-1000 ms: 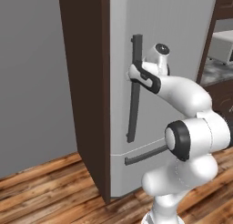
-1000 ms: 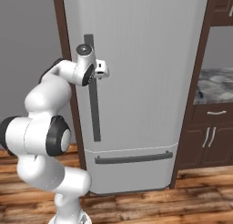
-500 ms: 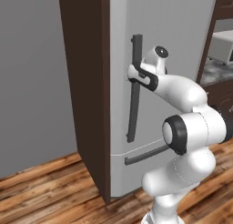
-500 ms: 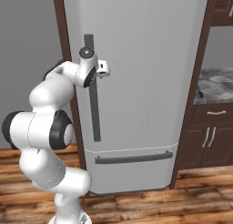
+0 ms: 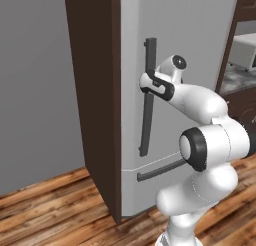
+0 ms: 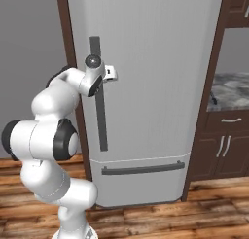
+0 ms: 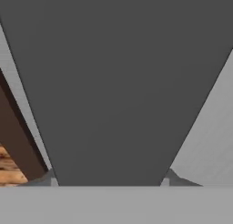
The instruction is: Retrieve the butter from the fridge and place it on a plate on the dining table. Then retrieve the butter knife by the fridge and place it near the plate.
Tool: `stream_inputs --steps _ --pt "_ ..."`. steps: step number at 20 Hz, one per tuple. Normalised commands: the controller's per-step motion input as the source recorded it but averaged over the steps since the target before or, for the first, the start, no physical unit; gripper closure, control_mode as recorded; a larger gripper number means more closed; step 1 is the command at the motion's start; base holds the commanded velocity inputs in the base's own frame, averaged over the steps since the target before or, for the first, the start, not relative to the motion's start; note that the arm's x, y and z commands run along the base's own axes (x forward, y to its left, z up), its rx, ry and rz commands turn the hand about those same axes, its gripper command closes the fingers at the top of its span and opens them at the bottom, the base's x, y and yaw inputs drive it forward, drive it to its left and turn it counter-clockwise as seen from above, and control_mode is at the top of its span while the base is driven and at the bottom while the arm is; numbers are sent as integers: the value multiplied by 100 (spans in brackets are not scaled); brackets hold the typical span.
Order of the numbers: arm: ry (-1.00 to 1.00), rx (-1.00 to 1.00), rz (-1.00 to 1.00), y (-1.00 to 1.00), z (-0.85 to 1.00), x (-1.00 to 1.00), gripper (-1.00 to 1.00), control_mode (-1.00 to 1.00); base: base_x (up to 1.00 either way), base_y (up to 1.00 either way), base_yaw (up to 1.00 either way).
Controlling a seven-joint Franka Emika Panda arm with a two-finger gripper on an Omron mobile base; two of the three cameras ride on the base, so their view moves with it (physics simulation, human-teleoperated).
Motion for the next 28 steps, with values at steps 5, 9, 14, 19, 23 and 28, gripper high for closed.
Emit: stream_inputs --steps 5,9,14,19,23,28 --pt "7 0 -2 -18 0 -3 100 -100 0 0 0" --pt "7 3 -6 -65 0 -51 100 -100 0 0 0" --pt "11 11 -4 -97 0 -77 100 -100 0 0 0" --pt "12 12 -2 -100 0 -92 100 -100 0 0 0" --pt "11 12 -2 -100 0 -97 100 -100 0 0 0" --pt "14 10 -3 -97 0 -72 100 -100 0 0 0"
